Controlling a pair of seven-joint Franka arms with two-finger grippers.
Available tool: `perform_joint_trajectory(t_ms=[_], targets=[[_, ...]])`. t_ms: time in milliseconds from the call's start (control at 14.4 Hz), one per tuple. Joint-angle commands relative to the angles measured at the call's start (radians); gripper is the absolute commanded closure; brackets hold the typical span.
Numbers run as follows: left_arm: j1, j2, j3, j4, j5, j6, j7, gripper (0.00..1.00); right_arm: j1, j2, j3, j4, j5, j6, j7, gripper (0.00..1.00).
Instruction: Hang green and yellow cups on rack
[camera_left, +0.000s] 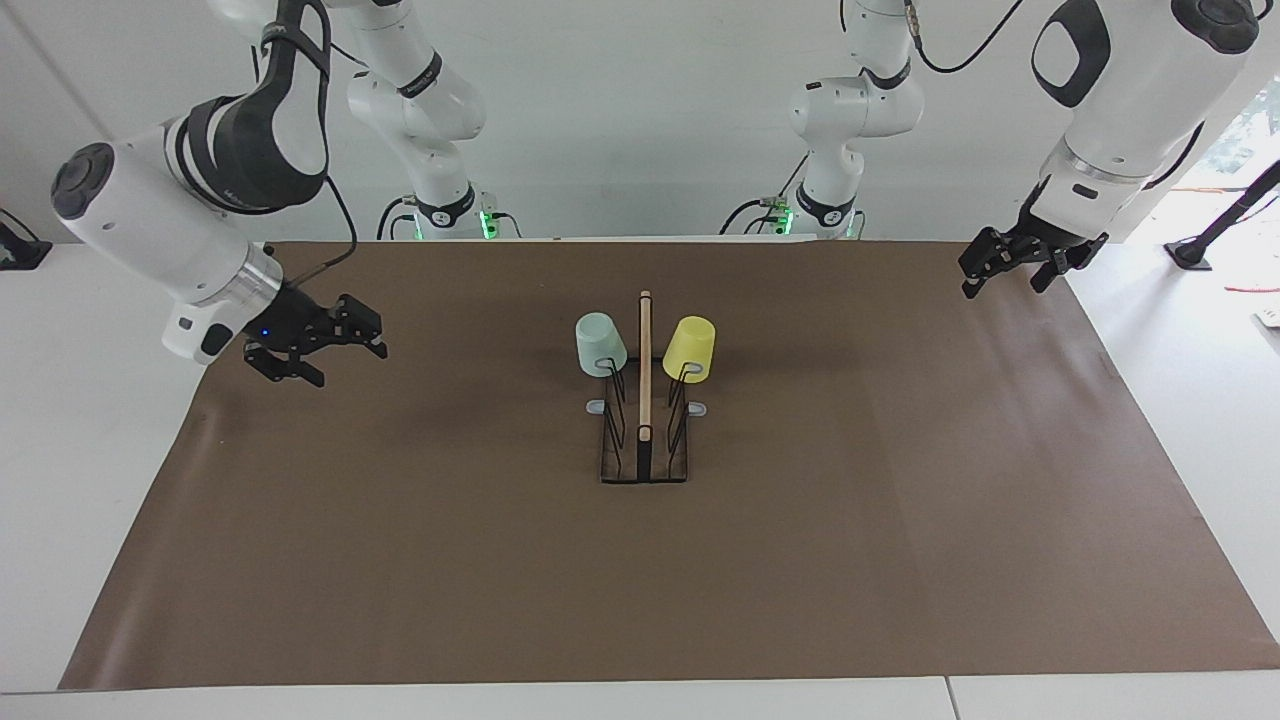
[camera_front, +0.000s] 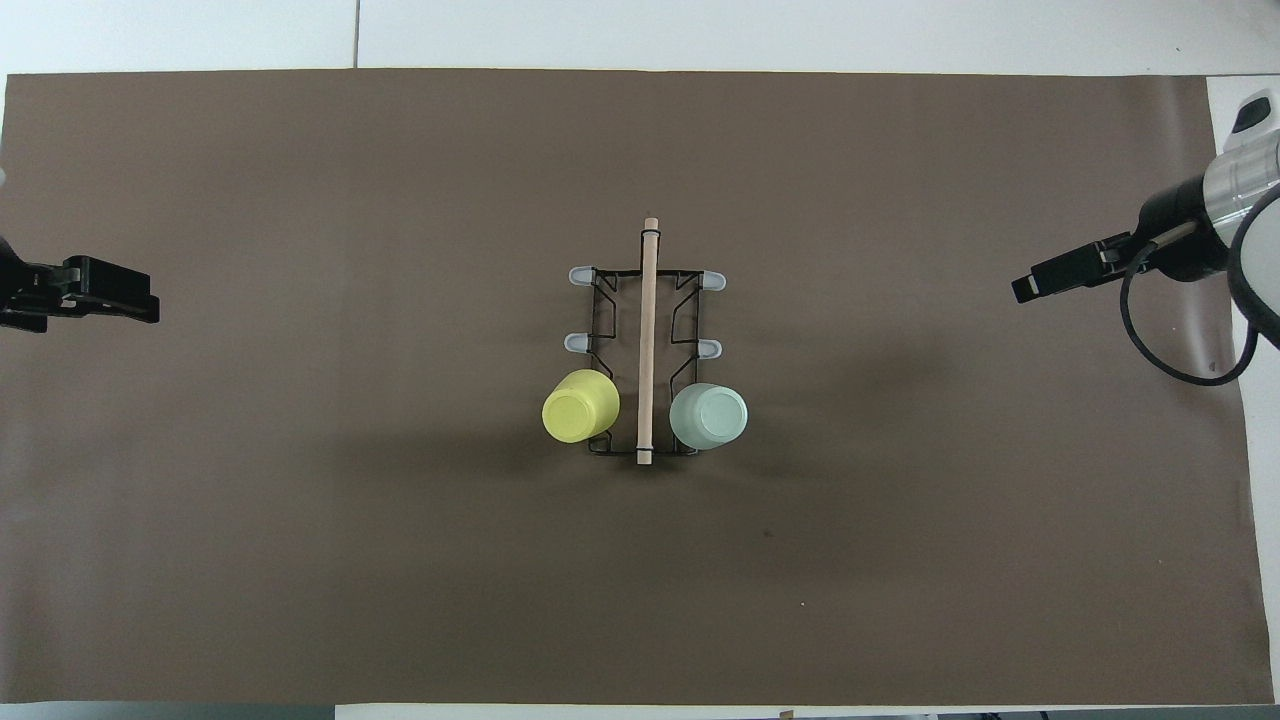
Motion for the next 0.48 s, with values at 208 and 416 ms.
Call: perform_joint_trajectory(t_ms=[208,416], targets=[[0.004,-0.017,-0.001,-0.025,-0.009,0.012,0.003,0.00,-0.023,-0.114,0.001,0.048,-0.142,-0.203,0.074,0.00],[0.007,-0.017,-0.001,-0.025,-0.009,0.012,0.001,0.00,-0.013,-0.162,0.003,0.030,-0.156,-0.251,0.184,0.00]])
